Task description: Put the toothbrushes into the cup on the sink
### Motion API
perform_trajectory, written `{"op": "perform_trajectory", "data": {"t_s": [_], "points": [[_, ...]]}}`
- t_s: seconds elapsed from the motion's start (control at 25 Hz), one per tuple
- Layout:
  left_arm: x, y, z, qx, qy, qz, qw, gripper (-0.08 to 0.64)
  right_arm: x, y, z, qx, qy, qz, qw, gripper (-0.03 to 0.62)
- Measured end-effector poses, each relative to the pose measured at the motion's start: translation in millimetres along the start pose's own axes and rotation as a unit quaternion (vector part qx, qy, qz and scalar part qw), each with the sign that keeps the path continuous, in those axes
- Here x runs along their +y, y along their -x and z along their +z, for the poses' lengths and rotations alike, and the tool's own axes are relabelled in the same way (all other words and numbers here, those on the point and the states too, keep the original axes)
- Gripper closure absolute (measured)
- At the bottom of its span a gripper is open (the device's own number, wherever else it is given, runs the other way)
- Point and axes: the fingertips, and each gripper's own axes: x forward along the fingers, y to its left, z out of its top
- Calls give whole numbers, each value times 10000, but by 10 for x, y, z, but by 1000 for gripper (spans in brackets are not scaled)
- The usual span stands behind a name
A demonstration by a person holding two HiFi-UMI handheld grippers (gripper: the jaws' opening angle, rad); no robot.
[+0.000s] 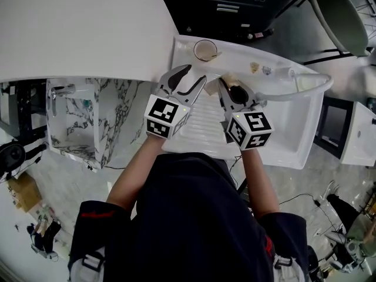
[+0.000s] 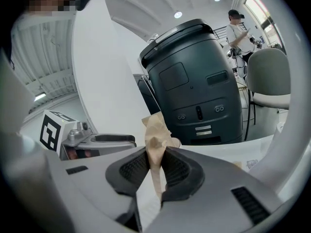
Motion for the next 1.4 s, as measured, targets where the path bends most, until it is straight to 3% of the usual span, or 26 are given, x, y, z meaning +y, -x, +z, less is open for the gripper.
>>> {"op": "perform_trajectory", "data": {"t_s": [0.28,0.56,1.4], "points": [[-44,321,-80,-61,121,-108,9999,375,110,30,27,-44,113,-146,9998,509],[-88,718,-26,-326,62,-269,9991,503,315,110,35,-89,258,-338,9991,509],[-209,1544,-188,-797,149,-483,9955,537,976,505,-86,-248,627,-568,9961,509]]}}
